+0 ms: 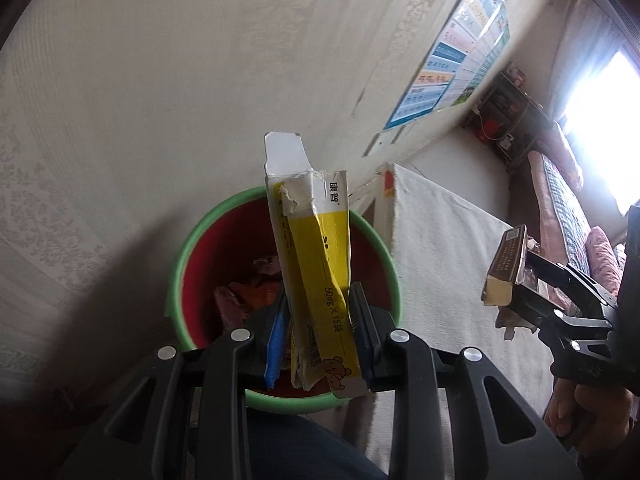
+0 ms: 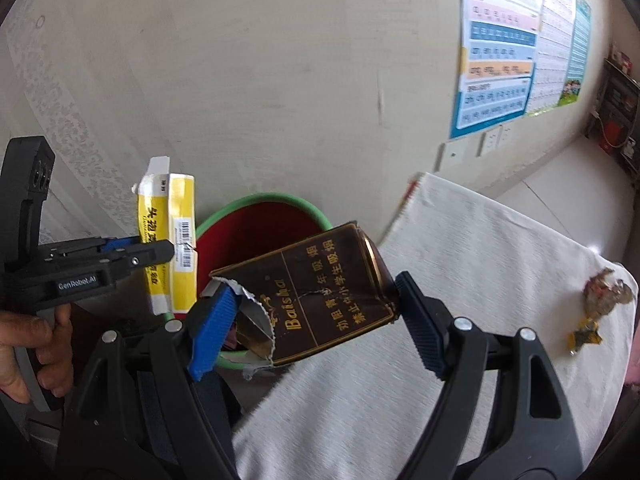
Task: Collect trash
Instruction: 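Carry both items over the red bucket and open both tools to drop them, then move both tools back over the table toward the remaining trash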
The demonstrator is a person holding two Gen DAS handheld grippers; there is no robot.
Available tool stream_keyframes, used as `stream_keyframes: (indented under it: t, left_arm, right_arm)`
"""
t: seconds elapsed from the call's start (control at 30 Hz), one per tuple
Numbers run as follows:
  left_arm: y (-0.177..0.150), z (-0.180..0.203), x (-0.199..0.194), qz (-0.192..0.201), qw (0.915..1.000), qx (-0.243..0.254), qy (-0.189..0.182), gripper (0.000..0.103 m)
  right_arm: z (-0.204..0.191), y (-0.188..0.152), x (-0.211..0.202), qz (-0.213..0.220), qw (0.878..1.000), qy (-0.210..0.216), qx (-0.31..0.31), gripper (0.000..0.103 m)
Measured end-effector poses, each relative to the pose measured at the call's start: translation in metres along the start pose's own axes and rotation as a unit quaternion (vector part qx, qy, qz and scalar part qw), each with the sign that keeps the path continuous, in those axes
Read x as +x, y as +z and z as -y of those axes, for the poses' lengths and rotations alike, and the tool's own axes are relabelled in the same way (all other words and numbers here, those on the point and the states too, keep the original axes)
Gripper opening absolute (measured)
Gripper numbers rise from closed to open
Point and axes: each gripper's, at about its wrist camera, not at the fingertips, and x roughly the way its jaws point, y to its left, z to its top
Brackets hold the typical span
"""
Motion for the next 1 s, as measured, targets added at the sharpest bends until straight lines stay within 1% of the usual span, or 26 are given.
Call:
stream_keyframes:
  t: [0.17, 0.4, 0.53, 0.7, 0.77, 0.8, 0.83, 0.87, 0.93, 0.97, 1.0]
  left_arm:
    - [0.006, -0.016, 0.004, -0.001, 0.9999, -0.010, 0.007, 0.028]
    - [0.014, -0.034, 0.011, -0.009, 0.9998, -0.012, 0.009, 0.028]
    - [0.020, -0.041, 0.019, -0.011, 0.9997, -0.021, 0.001, 0.028]
    - [0.022, -0.045, 0.029, -0.013, 0.9995, -0.027, -0.012, 0.029]
    - [0.023, -0.046, 0.031, -0.008, 0.9995, -0.028, -0.014, 0.040]
    - [0.023, -0.046, 0.031, -0.002, 0.9995, -0.029, -0.013, 0.049]
    - [0.024, -0.048, 0.031, 0.001, 0.9994, -0.033, -0.011, 0.057]
    - [0.024, -0.050, 0.032, 0.003, 0.9992, -0.037, -0.013, 0.059]
    - [0.022, -0.054, 0.033, 0.006, 0.9988, -0.047, -0.010, 0.073]
    - [0.020, -0.056, 0.034, 0.007, 0.9985, -0.053, -0.013, 0.076]
    - [0.019, -0.058, 0.035, 0.007, 0.9982, -0.057, -0.015, 0.081]
  right_arm:
    - [-0.019, 0.005, 0.021, -0.011, 1.000, 0.010, -0.020, 0.077]
    - [-0.046, 0.007, 0.060, -0.039, 0.997, 0.022, -0.060, 0.077]
    - [-0.056, 0.007, 0.079, -0.054, 0.995, 0.021, -0.078, 0.077]
    - [-0.061, 0.002, 0.095, -0.070, 0.994, 0.022, -0.082, 0.077]
    - [-0.062, 0.000, 0.101, -0.078, 0.993, 0.028, -0.085, 0.079]
    - [-0.063, 0.000, 0.103, -0.082, 0.992, 0.030, -0.088, 0.087]
    - [-0.064, -0.001, 0.105, -0.084, 0.992, 0.027, -0.091, 0.091]
    - [-0.065, -0.003, 0.106, -0.084, 0.992, 0.023, -0.095, 0.095]
    - [-0.066, -0.008, 0.108, -0.087, 0.991, 0.019, -0.100, 0.095]
    - [-0.065, -0.010, 0.109, -0.090, 0.991, 0.018, -0.099, 0.097]
    - [-0.065, -0.012, 0.110, -0.094, 0.991, 0.017, -0.099, 0.098]
